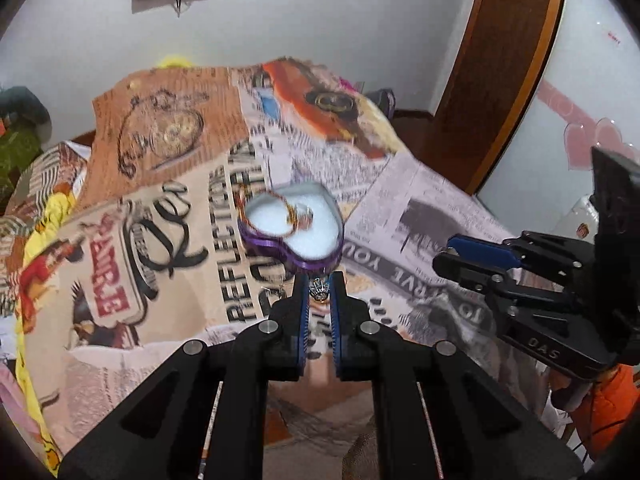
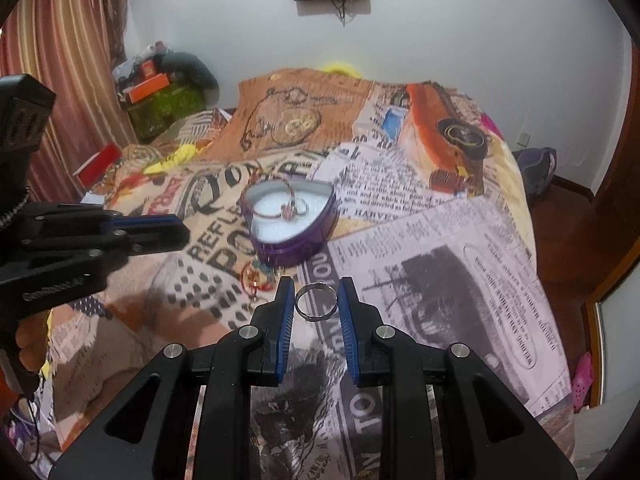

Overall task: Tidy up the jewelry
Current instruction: 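Carry both pieces over the heart tin and open both grippers inside it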

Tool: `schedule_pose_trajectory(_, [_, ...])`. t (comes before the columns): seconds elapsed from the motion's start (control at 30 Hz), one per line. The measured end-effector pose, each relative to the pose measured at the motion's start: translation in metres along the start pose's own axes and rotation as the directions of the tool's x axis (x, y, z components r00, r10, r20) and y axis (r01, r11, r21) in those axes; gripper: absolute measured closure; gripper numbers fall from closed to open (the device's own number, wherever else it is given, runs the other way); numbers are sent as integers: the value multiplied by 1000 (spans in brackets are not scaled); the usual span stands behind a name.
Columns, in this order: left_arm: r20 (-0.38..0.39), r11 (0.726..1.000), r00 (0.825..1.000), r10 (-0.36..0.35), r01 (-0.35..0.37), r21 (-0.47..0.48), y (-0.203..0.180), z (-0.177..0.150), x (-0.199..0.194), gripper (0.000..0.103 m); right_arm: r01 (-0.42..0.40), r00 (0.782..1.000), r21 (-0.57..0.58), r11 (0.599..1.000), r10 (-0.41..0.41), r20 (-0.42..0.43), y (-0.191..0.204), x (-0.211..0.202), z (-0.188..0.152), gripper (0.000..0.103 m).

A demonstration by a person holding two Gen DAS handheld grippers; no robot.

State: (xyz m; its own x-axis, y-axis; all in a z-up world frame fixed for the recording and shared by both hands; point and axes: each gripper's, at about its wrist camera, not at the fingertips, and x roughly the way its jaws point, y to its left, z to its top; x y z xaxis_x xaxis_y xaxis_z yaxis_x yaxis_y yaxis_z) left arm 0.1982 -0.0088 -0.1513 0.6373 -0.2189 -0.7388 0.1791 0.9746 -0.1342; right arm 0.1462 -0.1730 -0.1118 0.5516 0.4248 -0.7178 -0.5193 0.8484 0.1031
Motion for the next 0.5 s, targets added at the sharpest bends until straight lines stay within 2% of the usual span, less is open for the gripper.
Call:
schedule_pose_trajectory(0.2, [79, 1000, 997, 2, -4, 25, -2, 14, -21, 95, 8, 999, 2, 1000, -8, 41, 2, -6, 16, 83])
schedule_pose_trajectory(0.5, [116, 1000, 993, 5, -8, 25, 6, 30, -20, 95, 1, 997, -35, 999, 1, 72, 9, -2, 33, 83])
